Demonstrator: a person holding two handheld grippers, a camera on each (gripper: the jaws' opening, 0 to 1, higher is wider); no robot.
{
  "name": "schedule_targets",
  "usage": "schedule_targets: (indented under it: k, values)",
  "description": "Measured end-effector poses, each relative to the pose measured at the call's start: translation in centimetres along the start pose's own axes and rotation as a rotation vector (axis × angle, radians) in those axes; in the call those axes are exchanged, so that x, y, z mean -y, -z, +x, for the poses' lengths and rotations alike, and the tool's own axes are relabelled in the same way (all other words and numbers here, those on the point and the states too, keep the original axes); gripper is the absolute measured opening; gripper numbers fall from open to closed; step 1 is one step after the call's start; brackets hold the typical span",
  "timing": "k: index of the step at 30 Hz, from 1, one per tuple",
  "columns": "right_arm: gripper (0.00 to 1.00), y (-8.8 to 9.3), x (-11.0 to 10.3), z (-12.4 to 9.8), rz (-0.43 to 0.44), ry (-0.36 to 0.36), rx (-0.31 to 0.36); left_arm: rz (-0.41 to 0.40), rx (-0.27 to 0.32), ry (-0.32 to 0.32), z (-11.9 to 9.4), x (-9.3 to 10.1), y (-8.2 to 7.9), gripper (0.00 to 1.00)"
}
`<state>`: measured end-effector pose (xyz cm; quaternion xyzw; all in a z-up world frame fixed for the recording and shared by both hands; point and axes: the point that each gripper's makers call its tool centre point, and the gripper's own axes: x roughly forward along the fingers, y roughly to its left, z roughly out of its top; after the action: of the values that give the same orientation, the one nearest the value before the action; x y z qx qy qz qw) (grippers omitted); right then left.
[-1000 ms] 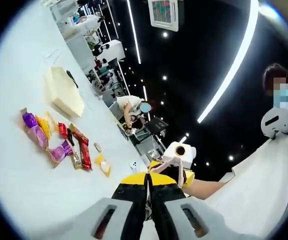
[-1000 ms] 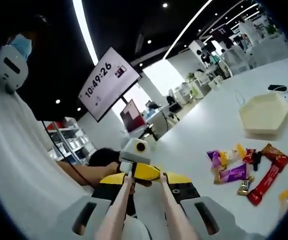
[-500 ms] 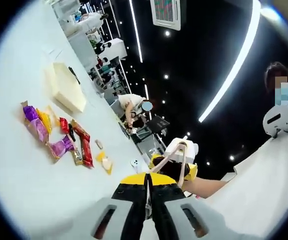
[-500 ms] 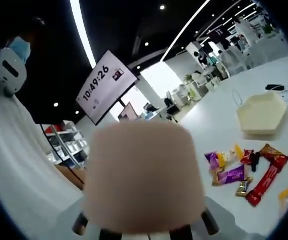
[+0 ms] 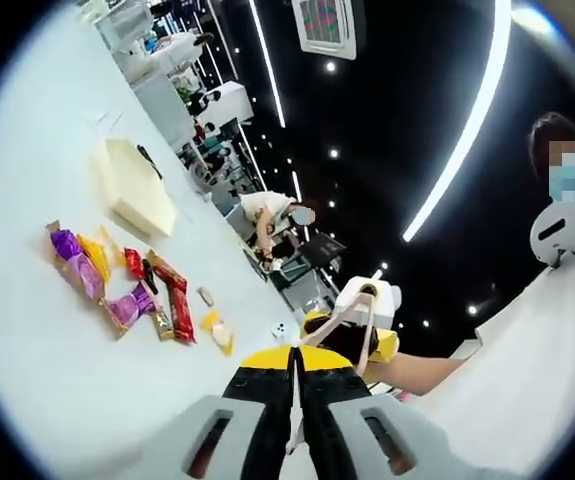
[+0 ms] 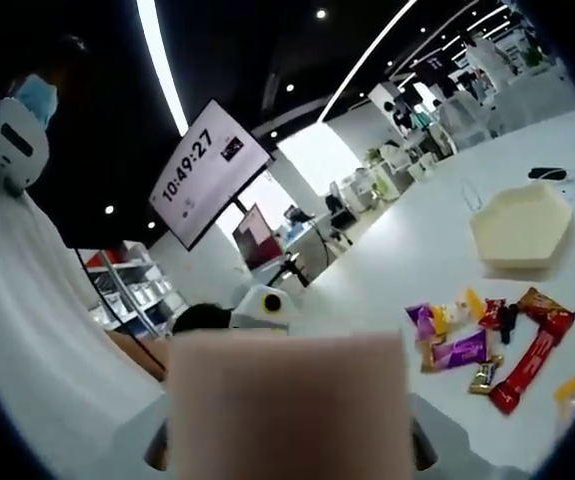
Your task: Place the target food into the container with the food tongs after gripping and lifting it, then release it inside without dropping or visibly crushing the food.
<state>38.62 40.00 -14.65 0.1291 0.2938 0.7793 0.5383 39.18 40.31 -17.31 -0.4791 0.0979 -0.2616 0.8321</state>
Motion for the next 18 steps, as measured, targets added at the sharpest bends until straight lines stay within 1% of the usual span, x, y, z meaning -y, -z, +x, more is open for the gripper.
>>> schedule_targets:
  k: [2,5,6,10,15,18]
  values:
    - [0.28,0.21,0.03,-0.06,-0.005,0.001,-0.009,0.03,-0.011,-0.015,0.04,-0.05,0.0,0.0]
    - [0.28,0.61,0.08,-0.19,-0.008,0.005,-0.02,0.028,0.001,-0.017,0.06,-0.04,-0.39,0.0]
    - [0.29,0.49,0.01,-0.24,-0.009,0.006,-0.007,0.028,-0.002,-0.016,0.11,0.0,-0.43,0.0]
    - [0.28,0.45,0.14,-0.42,-0.011,0.009,-0.013,0.026,-0.008,-0.017,0.3,0.04,-0.31,0.0]
    - [0.28,0.83,0.07,-0.58,-0.022,0.011,-0.028,0.031,-0.026,-0.025,0.38,0.01,0.08,0.0]
    - [0.28,0.73,0.08,-0.64,0.004,0.01,-0.015,0.038,-0.019,-0.015,0.32,0.12,0.07,0.0]
